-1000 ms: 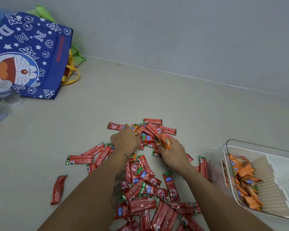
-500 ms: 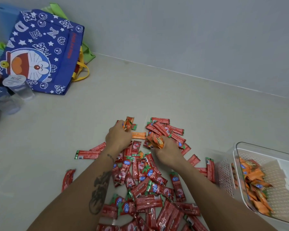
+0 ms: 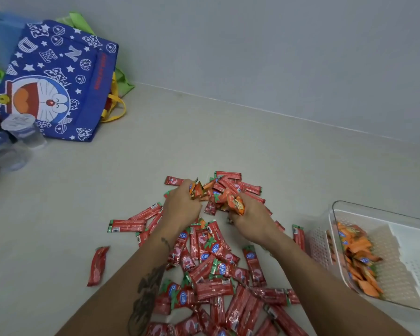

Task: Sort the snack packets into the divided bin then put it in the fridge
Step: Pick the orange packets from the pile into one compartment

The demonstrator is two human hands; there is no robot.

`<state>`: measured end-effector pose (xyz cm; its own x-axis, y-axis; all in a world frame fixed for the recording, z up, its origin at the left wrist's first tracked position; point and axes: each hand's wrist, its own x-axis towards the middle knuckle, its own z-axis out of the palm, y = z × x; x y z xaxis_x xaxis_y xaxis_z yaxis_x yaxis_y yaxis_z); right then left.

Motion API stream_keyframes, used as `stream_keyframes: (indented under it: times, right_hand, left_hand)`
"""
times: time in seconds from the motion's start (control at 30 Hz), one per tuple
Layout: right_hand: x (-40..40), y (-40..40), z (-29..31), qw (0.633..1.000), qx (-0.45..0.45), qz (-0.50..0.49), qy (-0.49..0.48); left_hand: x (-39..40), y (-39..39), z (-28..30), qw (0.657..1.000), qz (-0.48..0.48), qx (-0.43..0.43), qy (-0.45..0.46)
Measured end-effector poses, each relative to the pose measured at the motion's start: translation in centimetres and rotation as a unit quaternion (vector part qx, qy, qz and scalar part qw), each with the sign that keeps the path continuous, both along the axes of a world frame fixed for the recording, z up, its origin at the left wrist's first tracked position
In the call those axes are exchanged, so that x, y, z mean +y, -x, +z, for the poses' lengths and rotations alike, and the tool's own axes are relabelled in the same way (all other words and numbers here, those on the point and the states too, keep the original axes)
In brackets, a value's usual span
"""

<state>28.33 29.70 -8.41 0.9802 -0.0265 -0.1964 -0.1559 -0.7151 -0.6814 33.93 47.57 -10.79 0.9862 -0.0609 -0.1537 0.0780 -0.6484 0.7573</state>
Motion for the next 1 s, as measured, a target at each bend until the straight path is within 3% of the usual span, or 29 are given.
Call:
stream_keyframes:
  times: [0.2,0.37,0.43,0.63,0.77,1.0]
  right_hand:
    - [-4.1,5.2,5.3,0.992,-0.098,-0.075,0.008]
    - [-8.5,10.8,8.1,0.981,-0.127,-0.146,0.007]
    - [-10.4,12.8,8.4,0.975,-0.124,-0.184,0.023]
    - [-14.3,16.2,8.0,0.967,-0.054,-0.225,0.109]
    - [-15.0,16.2,7.6,0.968,-0.026,-0.228,0.105]
    - [-14.8,17.4,8.1,0.963,-0.059,-0.205,0.162]
  left_hand:
    - [-3.4,5.3,2.6,0.995,-0.016,-0.034,0.089]
    - [-6.8,9.1,4.1,0.997,-0.057,-0.038,0.035]
    - [-8.0,10.5,4.6,0.995,-0.080,-0.057,-0.006]
    - [-11.2,14.3,6.8,0.979,-0.163,-0.100,0.067]
    - [-12.7,15.3,7.6,0.977,-0.177,-0.101,0.066]
    - [-13.8,15.8,9.2,0.974,-0.186,-0.103,0.079]
